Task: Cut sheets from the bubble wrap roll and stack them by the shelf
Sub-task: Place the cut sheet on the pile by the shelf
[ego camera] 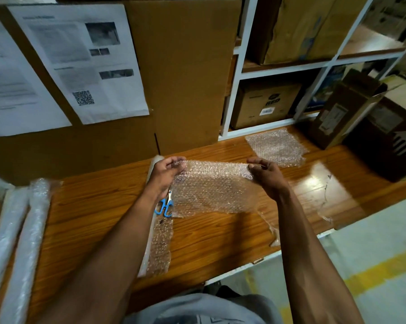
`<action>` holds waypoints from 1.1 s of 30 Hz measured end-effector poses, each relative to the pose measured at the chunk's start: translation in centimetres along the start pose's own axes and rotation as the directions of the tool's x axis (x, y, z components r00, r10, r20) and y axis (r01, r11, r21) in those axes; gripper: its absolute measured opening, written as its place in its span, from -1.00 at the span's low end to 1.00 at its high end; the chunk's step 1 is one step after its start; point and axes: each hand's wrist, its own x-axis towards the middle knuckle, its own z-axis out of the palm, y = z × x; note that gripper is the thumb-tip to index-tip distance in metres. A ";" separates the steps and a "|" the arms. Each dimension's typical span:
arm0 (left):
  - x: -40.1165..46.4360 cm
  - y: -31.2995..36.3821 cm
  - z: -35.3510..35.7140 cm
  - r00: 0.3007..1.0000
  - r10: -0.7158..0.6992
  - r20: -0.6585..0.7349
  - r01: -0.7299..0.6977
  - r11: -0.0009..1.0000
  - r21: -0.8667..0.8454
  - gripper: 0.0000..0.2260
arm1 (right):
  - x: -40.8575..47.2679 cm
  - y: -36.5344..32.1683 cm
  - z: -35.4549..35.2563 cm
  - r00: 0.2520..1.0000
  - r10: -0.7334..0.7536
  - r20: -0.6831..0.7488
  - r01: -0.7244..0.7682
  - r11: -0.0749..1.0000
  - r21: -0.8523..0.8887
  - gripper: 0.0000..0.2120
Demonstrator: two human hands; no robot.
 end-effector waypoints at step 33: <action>6.8 -0.4 14.9 0.996 0.052 0.076 -0.079 0.903 0.423 -0.56 | 4.6 -2.5 -13.7 0.997 -0.075 -0.032 0.066 0.971 -0.229 -0.56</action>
